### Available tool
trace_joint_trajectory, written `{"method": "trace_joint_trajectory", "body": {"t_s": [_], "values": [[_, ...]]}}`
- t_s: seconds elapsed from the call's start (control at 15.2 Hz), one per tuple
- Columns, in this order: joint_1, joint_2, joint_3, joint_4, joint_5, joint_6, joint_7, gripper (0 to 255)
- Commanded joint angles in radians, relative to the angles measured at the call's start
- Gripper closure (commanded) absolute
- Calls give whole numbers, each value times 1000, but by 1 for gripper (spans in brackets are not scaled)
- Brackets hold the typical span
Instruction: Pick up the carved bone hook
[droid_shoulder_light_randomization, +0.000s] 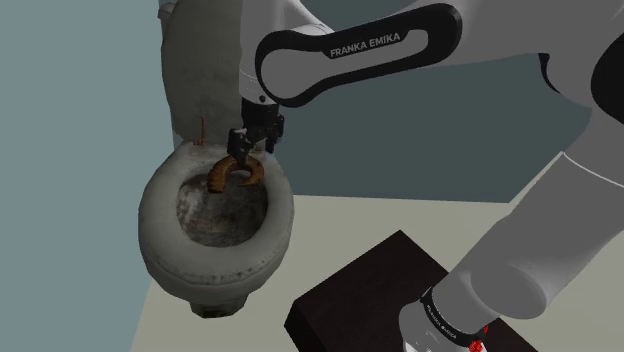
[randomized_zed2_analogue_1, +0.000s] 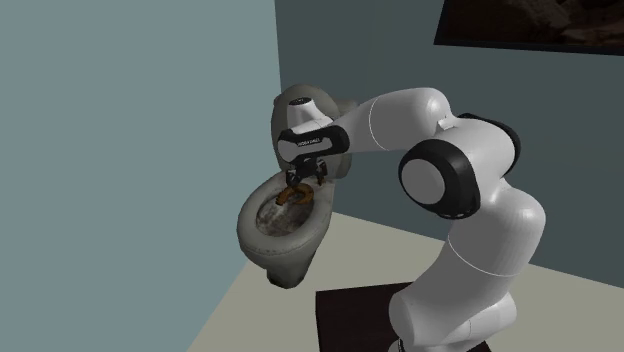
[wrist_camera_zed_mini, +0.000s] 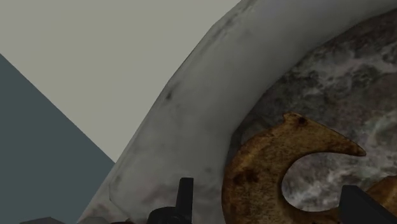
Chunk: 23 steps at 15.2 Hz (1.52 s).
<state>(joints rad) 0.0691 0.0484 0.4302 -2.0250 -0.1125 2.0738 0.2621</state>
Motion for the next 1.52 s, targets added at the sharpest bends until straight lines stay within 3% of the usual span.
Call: {"method": "trace_joint_trajectory", "body": {"t_s": [0.0, 0.26, 0.33, 0.92, 1.45], "values": [[2, 12, 1, -17, -8, 28, 8, 0], [3, 27, 0, -36, -18, 60, 17, 0], [2, 27, 0, -37, -18, 61, 17, 255], [2, 27, 0, -36, -18, 60, 17, 255], [0, -15, 1, 28, 9, -41, -7, 255]]}}
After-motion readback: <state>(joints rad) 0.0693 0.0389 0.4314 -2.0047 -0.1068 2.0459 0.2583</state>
